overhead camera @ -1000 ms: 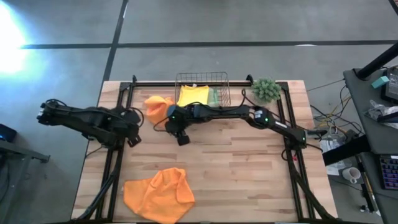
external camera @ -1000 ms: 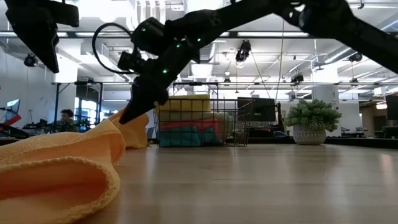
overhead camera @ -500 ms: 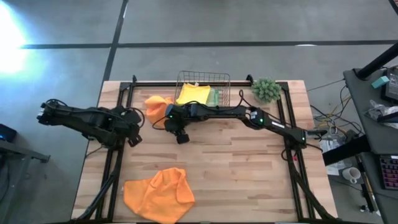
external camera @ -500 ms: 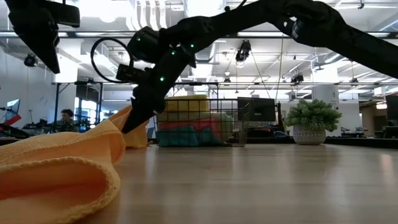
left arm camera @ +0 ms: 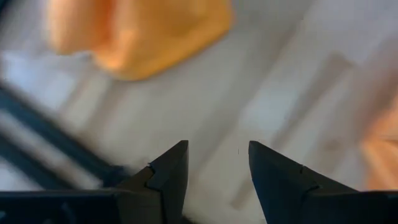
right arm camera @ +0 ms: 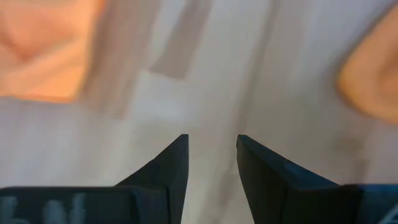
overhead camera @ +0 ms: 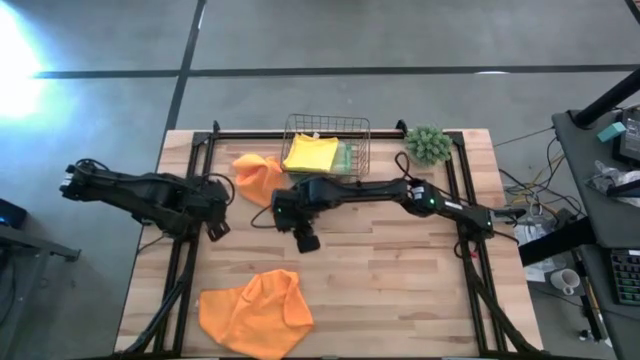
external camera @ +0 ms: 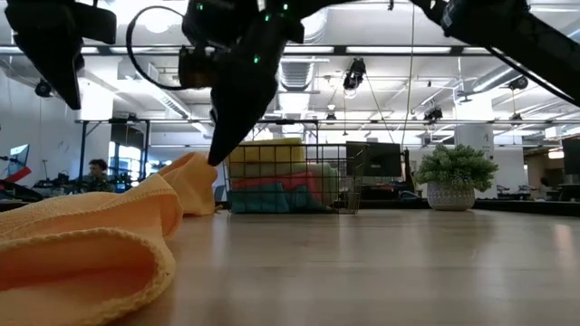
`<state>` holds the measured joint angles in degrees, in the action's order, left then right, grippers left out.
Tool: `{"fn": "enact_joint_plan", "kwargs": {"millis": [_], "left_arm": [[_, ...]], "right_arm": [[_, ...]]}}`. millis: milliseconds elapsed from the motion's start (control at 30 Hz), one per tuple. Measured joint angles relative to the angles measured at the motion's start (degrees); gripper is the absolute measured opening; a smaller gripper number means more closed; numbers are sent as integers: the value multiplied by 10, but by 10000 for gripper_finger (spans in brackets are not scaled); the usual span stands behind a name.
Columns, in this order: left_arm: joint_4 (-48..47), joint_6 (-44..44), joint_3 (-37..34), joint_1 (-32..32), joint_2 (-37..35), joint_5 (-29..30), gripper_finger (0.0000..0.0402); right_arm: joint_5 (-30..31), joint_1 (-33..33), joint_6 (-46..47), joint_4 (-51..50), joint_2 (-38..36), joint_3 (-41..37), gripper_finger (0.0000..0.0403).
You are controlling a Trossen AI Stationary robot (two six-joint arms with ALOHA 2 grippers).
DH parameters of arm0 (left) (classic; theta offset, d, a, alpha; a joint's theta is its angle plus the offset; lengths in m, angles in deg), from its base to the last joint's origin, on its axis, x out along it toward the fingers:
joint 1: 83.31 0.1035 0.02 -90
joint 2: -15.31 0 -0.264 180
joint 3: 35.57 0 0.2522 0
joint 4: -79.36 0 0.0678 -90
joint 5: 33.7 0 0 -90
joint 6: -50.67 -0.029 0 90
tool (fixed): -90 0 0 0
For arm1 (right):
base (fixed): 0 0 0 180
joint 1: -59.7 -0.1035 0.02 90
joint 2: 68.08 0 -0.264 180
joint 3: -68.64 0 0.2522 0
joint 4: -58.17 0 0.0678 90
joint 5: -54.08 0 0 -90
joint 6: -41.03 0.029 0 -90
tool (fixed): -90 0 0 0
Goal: Fold microfiber towels
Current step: Fold the bottom orange microfiber cloth
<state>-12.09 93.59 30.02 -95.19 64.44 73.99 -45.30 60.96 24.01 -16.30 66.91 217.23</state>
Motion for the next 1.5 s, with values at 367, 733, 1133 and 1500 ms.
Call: {"fn": "enact_joint_plan", "kwargs": {"millis": [367, 733, 1133, 1500], "left_arm": [[186, 43, -55, -105, 37, -113, 152], [310, 161, -65, -285, 148, -121, 152], [413, 291, -50, -407, 279, -152, 152], [431, 333, -51, -418, 363, -161, 152]], "right_arm": [[-47, -71, 128, -47, -9, 0, 114], [-48, -159, 145, -87, -8, -1, 89], [-46, -204, 147, 116, -8, -26, 60], [-46, -207, 203, 266, -7, -99, 51]]}}
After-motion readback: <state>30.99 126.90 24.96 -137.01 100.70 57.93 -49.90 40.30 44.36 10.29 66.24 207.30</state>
